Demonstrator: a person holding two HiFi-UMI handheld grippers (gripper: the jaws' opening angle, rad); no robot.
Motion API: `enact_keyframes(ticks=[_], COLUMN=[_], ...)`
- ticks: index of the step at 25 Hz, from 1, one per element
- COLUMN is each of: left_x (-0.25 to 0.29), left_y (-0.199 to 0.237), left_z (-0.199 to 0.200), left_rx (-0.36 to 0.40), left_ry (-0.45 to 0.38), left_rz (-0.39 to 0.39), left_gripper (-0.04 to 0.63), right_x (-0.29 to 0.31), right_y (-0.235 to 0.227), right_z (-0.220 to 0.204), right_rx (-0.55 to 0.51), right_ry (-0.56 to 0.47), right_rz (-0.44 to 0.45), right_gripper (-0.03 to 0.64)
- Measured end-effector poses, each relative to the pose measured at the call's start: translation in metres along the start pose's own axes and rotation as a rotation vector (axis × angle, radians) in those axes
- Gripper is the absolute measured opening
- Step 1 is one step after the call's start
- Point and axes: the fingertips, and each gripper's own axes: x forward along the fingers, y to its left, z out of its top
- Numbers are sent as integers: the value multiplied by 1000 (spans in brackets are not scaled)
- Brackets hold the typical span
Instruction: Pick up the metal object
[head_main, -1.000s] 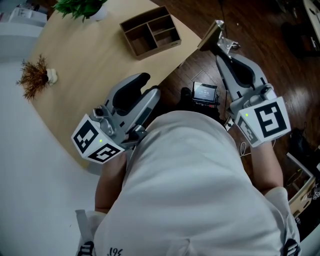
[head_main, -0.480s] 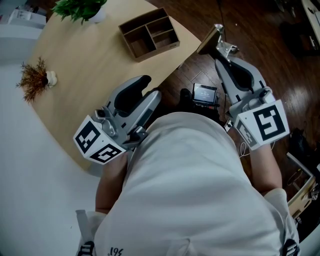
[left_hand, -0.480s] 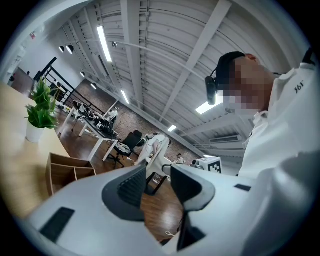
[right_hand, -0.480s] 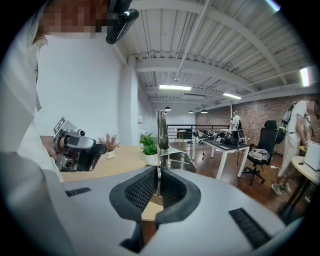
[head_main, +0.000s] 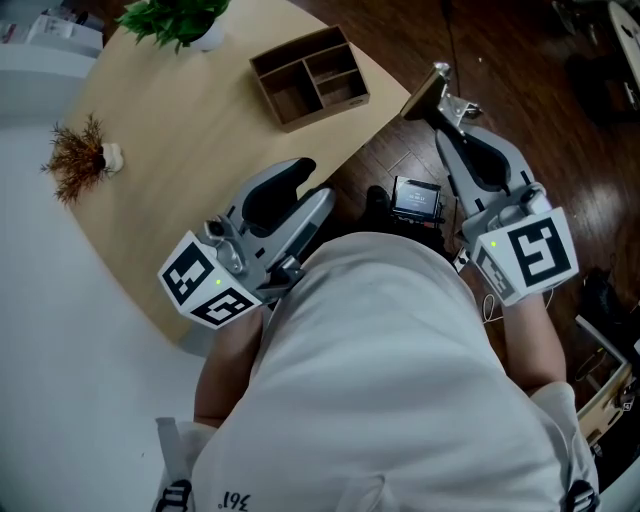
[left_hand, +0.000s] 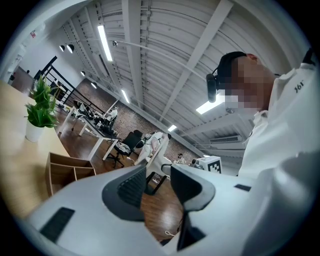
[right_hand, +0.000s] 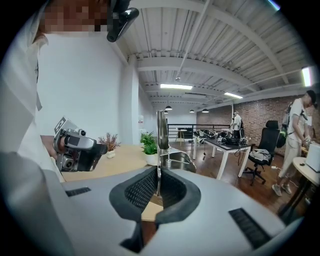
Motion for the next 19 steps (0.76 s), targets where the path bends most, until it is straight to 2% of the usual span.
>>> enact_keyframes(ticks=[19], left_x=[-2], left_y=[6], left_z=[1], left_rx=[-10], left_ry=[-11], left_rz=[18], left_gripper=[149], right_x=[9], right_y=[-8], right_z=[3], right_rx=[-20], right_ry=[-2], right_rz=[1], right_gripper=[5])
